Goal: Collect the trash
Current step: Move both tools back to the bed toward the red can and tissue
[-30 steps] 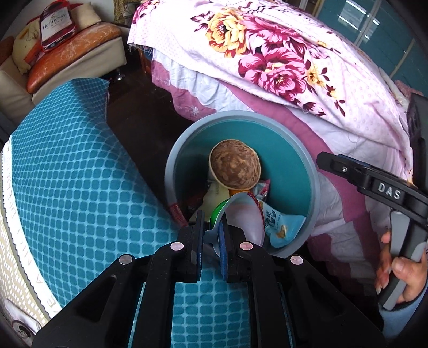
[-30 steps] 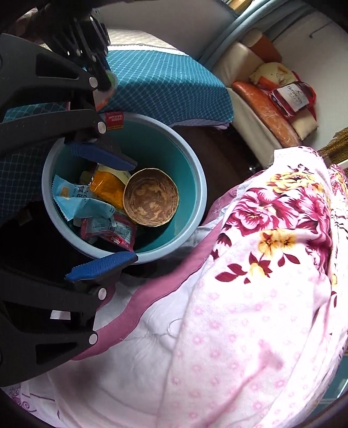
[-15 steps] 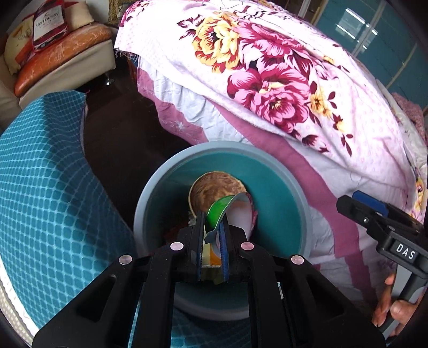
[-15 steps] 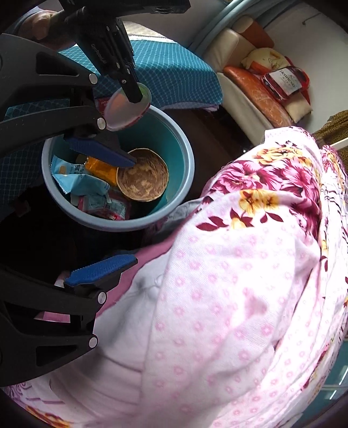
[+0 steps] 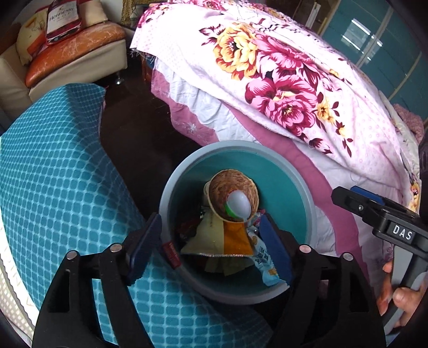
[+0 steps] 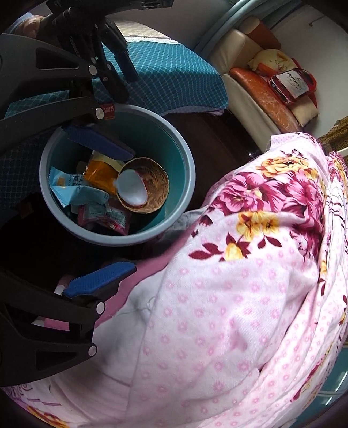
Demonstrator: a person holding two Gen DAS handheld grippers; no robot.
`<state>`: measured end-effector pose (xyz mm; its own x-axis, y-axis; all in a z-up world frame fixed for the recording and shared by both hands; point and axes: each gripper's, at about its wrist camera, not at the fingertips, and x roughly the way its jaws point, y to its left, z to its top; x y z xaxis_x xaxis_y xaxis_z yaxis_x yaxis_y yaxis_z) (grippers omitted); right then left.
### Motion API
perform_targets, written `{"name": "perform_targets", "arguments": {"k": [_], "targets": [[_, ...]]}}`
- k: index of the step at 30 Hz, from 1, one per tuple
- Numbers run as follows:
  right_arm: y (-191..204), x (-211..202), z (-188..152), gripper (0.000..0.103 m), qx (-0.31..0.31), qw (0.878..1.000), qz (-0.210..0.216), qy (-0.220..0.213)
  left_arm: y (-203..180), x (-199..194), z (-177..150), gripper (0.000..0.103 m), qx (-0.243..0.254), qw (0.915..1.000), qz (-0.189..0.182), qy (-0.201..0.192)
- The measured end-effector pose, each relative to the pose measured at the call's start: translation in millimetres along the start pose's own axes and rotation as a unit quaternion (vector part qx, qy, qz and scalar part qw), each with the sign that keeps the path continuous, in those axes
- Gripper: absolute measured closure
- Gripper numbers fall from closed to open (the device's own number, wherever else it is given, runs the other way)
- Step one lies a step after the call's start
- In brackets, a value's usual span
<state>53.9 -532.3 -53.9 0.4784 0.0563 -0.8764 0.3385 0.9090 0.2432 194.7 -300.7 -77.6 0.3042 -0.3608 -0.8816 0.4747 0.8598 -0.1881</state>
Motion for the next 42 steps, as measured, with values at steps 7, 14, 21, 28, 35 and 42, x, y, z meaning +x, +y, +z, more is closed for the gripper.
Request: {"name": "perform_targets", "arguments": {"k": [7,14,21,28,35,42], "targets": [[26,-14,-6,0.025,-0.011,1.000,0.006,0.000,22,-37,-26,0.017,-0.011,0.9998,0.004,-0.018],[72,-29,-20,0.025,-0.037,0.999,0.026,0.003,50,-83,-54,0.015,-0.024,0.9985,0.009,-0.048],[137,-47,-43,0.020,-0.095,0.995,0.035,0.006,92,-134,-91,0.013,-0.036,0.9959,0.022,-0.080],[200,-51,-66,0.019,-0.146,0.987,0.055,0.032,147,-175,-131,0.012,-0.056,0.9928,0.047,-0.095],[270,-43,-96,0.019,-0.209,0.972,0.076,0.070,217,-216,-184,0.012,-0.069,0.9905,0.081,-0.086],[333,-32,-124,0.019,-0.263,0.955,0.093,0.102,274,-232,-228,0.012,-0.083,0.9899,0.099,-0.057]]}}
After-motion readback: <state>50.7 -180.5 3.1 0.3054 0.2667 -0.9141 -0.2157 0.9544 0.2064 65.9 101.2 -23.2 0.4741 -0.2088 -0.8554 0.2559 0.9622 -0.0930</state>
